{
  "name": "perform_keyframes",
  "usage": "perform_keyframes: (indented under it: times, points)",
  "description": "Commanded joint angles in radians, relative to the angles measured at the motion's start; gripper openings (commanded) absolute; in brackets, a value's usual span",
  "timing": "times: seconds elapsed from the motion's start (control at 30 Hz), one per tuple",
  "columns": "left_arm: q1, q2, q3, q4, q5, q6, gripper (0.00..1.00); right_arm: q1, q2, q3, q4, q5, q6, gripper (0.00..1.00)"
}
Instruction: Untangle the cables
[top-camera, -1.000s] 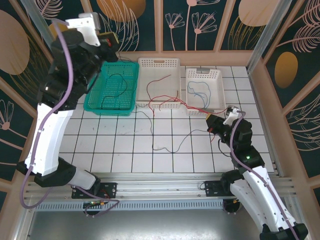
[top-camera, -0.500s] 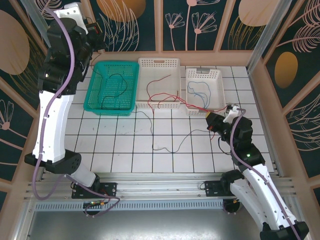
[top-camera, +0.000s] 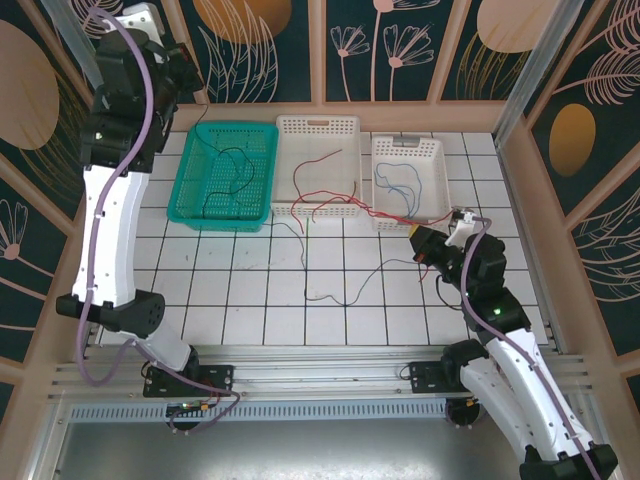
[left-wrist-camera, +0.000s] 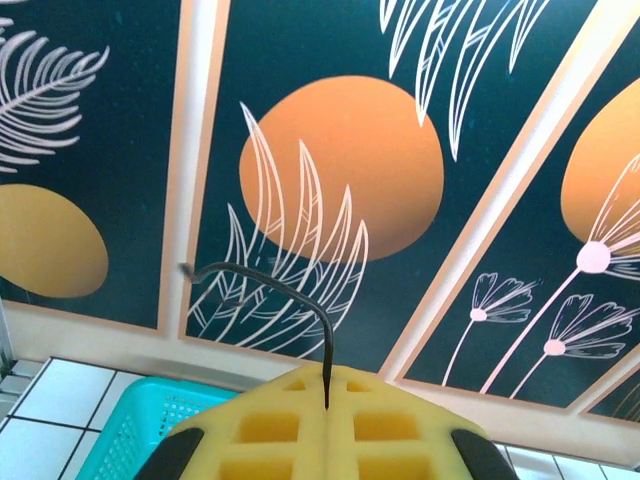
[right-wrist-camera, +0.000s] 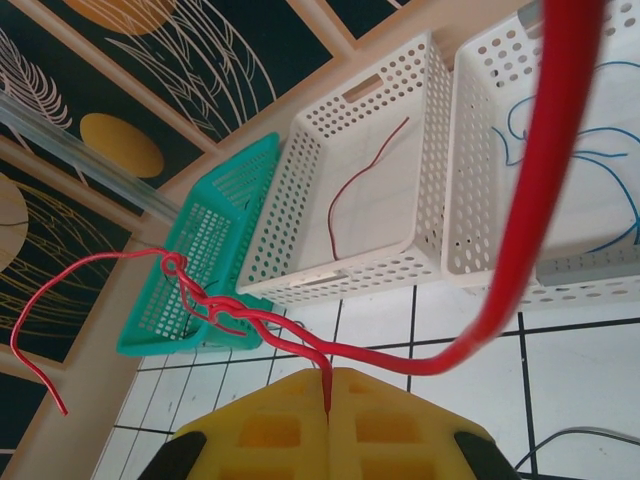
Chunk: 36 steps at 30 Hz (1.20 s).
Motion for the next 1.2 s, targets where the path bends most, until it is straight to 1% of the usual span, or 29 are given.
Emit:
perform_keyframes:
  times: [0.0, 0.2, 0.33, 0.43, 0.7, 0.9, 1.07, 1.17]
  points:
    - [0.008, -0.004, -0.073, 0.072, 0.020, -0.011, 0.00, -0.007, -0.028, 0.025, 0.036, -0.027, -0.019, 0.00]
    - [0.009, -0.061, -0.306, 0.185, 0.018, -0.022, 0.00, -0.008, -0.040, 0.040, 0.019, -0.003, -0.024, 0.00]
    - [0.008, -0.092, -0.490, 0.276, 0.039, -0.040, 0.00, -0.007, -0.035, 0.070, -0.003, 0.047, -0.034, 0.00]
    - [0.008, -0.099, -0.592, 0.325, 0.047, -0.047, 0.00, -0.007, -0.012, 0.105, -0.025, 0.077, -0.048, 0.00]
    - [0.009, -0.076, -0.730, 0.377, 0.066, -0.042, 0.00, -0.005, 0.106, 0.205, -0.089, 0.154, -0.075, 0.00]
    - [0.018, -0.067, -0.843, 0.414, 0.076, -0.037, 0.00, 0.001, 0.196, 0.279, -0.119, 0.188, -0.092, 0.00]
    - [0.034, -0.051, -0.936, 0.450, 0.100, -0.057, 0.00, 0.005, 0.215, 0.298, -0.106, 0.143, -0.093, 0.00]
    - [0.037, -0.018, -0.953, 0.456, 0.110, -0.064, 0.00, 0.012, 0.216, 0.289, -0.086, 0.092, -0.094, 0.00]
